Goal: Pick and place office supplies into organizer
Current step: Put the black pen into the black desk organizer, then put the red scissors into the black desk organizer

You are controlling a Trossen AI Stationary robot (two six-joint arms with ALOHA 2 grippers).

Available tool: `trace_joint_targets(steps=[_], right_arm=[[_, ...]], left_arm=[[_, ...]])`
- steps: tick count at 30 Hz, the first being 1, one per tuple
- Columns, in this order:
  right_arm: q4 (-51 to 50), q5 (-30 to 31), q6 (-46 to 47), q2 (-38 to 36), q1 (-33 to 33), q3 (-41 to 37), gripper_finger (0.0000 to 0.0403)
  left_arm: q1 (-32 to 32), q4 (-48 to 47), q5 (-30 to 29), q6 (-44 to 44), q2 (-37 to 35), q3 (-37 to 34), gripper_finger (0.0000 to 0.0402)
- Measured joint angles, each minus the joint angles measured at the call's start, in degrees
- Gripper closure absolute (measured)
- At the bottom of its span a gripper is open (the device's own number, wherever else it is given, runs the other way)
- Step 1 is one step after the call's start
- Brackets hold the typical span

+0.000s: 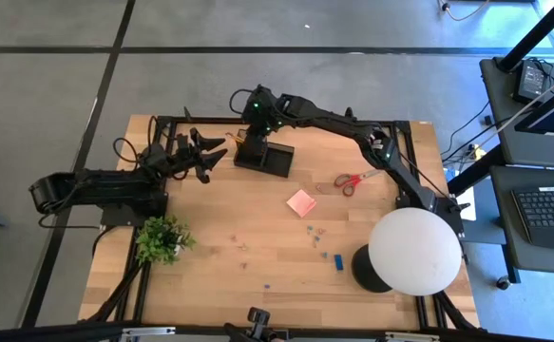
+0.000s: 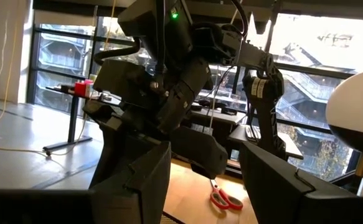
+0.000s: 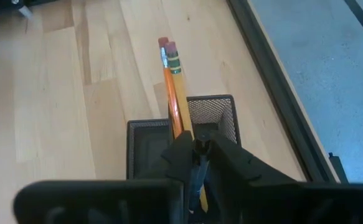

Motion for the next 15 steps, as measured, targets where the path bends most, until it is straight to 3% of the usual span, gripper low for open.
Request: trace_joint_targets(steps=[7, 15], right_arm=[[-0.05, 0.02, 0.05, 0.00, 0.02, 0.00, 0.0320], [-0.23, 0.03, 1.56, 0.02, 0.02, 0.00, 0.0315]], left_arm=[[0.00, 0.00, 0.00, -0.43, 0.00, 0.00, 0.0217], [0.00, 0.00, 0.00, -0.43, 0.00, 0.00, 0.0217]])
